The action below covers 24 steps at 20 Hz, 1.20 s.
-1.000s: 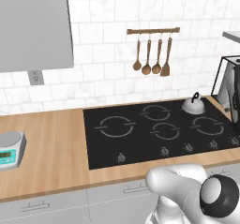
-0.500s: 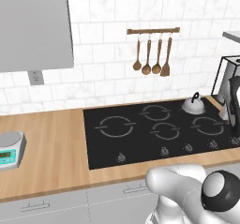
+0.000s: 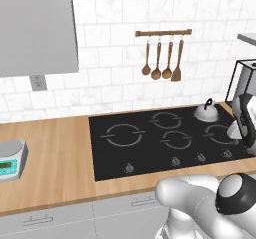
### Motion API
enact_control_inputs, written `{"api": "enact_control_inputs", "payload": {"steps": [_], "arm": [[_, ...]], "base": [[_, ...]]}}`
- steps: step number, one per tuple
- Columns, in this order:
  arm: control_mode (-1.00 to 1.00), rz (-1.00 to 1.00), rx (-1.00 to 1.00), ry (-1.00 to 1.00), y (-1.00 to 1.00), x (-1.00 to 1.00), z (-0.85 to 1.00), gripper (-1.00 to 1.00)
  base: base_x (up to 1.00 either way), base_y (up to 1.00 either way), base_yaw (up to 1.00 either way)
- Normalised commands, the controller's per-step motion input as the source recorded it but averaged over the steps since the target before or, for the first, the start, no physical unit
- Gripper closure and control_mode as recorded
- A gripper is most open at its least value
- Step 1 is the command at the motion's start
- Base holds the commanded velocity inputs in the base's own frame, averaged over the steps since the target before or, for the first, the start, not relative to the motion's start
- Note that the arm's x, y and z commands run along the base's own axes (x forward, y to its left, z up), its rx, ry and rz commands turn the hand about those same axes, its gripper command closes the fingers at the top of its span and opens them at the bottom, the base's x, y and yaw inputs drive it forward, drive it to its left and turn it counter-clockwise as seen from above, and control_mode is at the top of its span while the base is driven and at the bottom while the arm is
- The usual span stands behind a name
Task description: Turn off the rear right burner of the stove.
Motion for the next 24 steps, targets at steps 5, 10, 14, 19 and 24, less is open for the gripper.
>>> {"api": "enact_control_inputs", "payload": {"steps": [5,10,14,19,24], "arm": [[-1.00,-0.08,0.03,0.04,0.00,0.46,-0.37,-1.00],[-1.00,-0.07,0.00,0.04,0.00,0.42,-0.35,-1.00],[-1.00,-0.02,-0.03,0.01,-0.14,0.19,-0.35,-1.00],[-1.00,0.00,-0.02,0.01,-0.14,0.21,-0.31,-1.00],[-1.00,0.00,-0.01,0.01,-0.19,0.13,-0.31,-1.00]], "base": [[0.00,0.00,0.00],[0.00,0.00,0.00],[0.00,0.00,0.00],[0.00,0.00,0.00],[0.00,0.00,0.00]]}}
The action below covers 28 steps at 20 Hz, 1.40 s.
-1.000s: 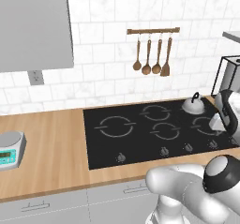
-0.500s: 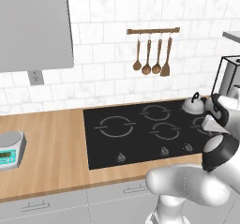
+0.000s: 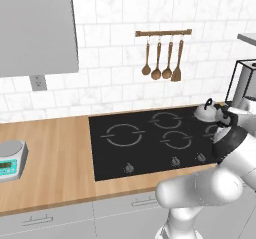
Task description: Turn off the rear right burner of the stove.
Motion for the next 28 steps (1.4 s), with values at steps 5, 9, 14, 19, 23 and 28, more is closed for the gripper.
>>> {"api": "enact_control_inputs", "payload": {"steps": [5,9,14,19,23,28], "arm": [[-1.00,0.00,-0.02,0.00,-0.30,0.00,-0.34,-1.00],[-1.00,0.00,-0.01,0.00,-0.05,0.12,-0.26,-1.00],[-1.00,0.00,-0.02,0.00,0.00,0.20,-0.24,-1.00],[-1.00,0.00,0.00,0.00,0.00,0.12,-0.16,-1.00],[-1.00,0.00,0.00,0.00,0.00,0.03,-0.11,-1.00],[-1.00,0.00,0.00,0.00,0.03,0.00,0.00,-1.00]], "base": [[0.00,0.00,0.00],[0.00,0.00,0.00],[0.00,0.00,0.00],[0.00,0.00,0.00],[0.00,0.00,0.00],[0.00,0.00,0.00]]}}
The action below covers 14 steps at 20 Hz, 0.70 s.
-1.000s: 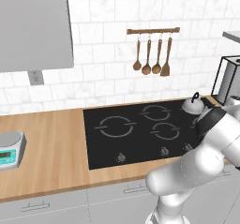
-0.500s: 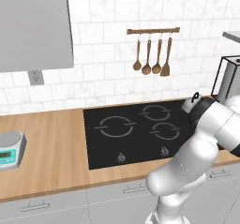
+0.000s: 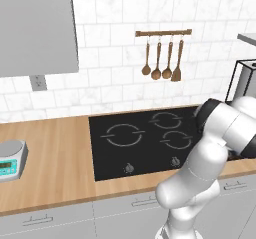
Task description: Turn off the rear right burner of the stove.
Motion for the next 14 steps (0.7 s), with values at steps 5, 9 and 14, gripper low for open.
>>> {"api": "enact_control_inputs", "payload": {"steps": [5,9,14], "arm": [[-1.00,0.00,0.00,0.00,0.03,0.00,0.00,-1.00],[-1.00,0.00,0.00,0.00,0.00,0.00,0.00,1.00],[-1.00,0.00,0.00,0.00,0.00,0.00,0.00,1.00]], "base": [[0.00,0.00,0.00],[0.00,0.00,0.00],[0.00,0.00,0.00]]}}
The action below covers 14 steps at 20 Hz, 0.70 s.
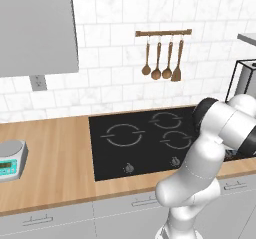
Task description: Turn off the rear right burner of the stove.
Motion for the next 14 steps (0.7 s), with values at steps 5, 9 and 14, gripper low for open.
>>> {"api": "enact_control_inputs", "payload": {"steps": [5,9,14], "arm": [[-1.00,-0.05,0.00,0.00,0.00,0.00,0.00,1.00],[-1.00,-0.25,0.02,0.00,-0.07,0.00,0.00,1.00],[-1.00,-0.38,0.07,0.00,-0.19,0.00,-0.04,1.00]], "base": [[0.00,0.00,0.00],[0.00,0.00,0.00],[0.00,0.00,0.00]]}}
